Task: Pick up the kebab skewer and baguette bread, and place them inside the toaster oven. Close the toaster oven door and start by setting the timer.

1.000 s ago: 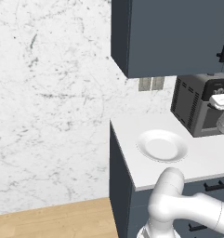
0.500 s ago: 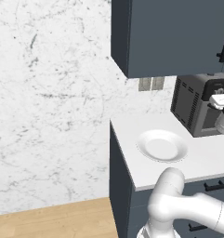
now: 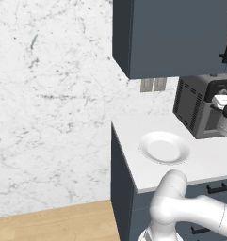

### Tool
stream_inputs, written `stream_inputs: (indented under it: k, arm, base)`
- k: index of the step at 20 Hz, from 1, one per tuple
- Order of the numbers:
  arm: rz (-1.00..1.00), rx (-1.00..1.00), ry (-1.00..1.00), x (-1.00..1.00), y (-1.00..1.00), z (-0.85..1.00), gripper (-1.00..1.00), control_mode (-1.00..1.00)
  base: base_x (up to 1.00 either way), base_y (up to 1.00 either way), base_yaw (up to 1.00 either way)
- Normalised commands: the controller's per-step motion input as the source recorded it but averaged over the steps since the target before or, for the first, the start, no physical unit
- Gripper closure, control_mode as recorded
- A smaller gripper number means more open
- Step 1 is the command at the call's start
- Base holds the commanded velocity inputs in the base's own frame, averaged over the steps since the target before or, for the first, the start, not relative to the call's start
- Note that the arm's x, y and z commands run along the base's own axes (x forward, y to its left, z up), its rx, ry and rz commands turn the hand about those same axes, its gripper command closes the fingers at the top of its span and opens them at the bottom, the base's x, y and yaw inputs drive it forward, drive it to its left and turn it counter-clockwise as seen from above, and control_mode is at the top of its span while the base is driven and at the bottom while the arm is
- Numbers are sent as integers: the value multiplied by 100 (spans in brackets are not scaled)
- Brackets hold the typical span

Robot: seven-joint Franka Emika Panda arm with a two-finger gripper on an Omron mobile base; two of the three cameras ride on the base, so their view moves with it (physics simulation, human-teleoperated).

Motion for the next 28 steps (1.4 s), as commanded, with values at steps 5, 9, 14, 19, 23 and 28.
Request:
stream_inputs:
  k: [5, 9, 14, 19, 23, 28]
  arm:
    - [0, 17, 0, -1, 0, 0, 100, -100]
    - [0, 16, 0, 0, 0, 0, 100, -100]
    - [0, 15, 0, 0, 0, -3, 100, -100]
    - [0, 20, 0, 0, 0, -5, 100, -100]
    - [0, 22, 0, 0, 0, -1, 100, -100]
    - [0, 22, 4, 0, 0, 0, 100, -100]
  base:
    - [0, 0, 0]
    - [0, 0, 0]
    - [0, 0, 0]
    - [0, 0, 0]
    - [0, 0, 0]
    - [0, 0, 0]
